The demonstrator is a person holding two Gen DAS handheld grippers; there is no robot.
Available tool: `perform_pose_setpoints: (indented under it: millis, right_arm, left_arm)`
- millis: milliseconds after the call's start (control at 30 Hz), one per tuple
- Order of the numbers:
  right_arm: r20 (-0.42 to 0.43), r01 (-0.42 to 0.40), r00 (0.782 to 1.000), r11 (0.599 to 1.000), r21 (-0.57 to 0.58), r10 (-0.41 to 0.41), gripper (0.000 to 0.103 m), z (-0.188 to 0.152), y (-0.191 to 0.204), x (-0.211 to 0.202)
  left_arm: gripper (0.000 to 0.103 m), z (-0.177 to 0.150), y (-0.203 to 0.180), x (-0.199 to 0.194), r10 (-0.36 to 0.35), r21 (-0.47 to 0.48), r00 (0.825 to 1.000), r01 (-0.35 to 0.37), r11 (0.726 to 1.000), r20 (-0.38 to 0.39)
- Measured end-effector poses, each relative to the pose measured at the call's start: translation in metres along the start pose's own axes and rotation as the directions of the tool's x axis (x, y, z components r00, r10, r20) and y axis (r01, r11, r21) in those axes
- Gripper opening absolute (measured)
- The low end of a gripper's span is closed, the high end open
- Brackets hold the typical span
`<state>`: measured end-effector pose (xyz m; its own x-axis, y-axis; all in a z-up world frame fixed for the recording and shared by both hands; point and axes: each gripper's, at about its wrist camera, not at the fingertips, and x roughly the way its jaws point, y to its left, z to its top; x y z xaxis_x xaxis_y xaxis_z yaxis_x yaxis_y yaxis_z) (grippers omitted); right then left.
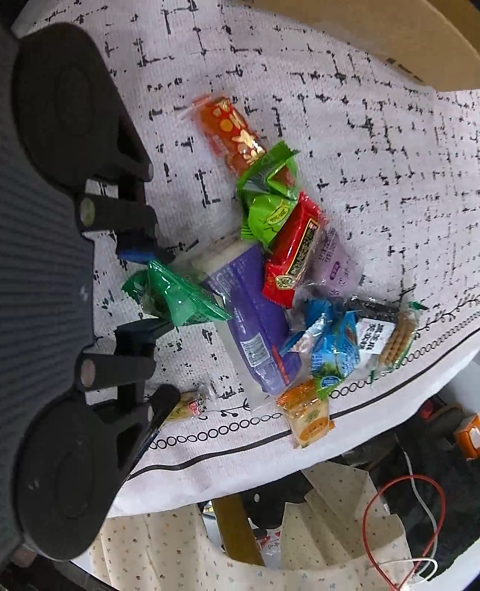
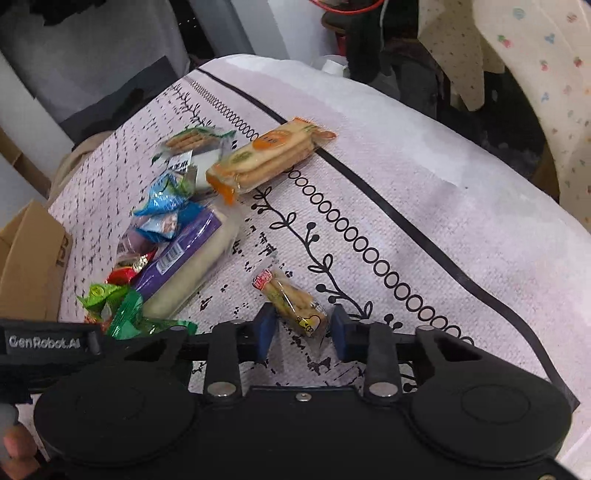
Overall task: Organize snacks
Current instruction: 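Grasp the green candy with the left gripper while the right grasps the clear biscuit-stick packet, then carry the green candy and the biscuit-stick packet over the cardboard box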
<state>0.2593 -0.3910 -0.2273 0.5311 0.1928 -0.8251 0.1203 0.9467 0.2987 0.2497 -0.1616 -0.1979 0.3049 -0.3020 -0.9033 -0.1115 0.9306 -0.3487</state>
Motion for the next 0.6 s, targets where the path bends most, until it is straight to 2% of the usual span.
perform_pose_setpoints:
  millis: [233,600]
  right_arm:
    - [0.031,-0.004,1.0,0.999,-0.032,0.005,0.03,0.0,0.016,-0.019]
    - [0.091,-0.025,0.995,0.997,-0.073,0.031,0.029,0.005,0.063,-0.052]
  left_arm:
    - [0.027,-0.001,0.0,-0.037,0.014,0.02,0.995,-0.016,1.0,0.101]
    - [0.027,0.007,0.009,-0.08,0.075,0.027,0.969,-0.084,0.996,0.236]
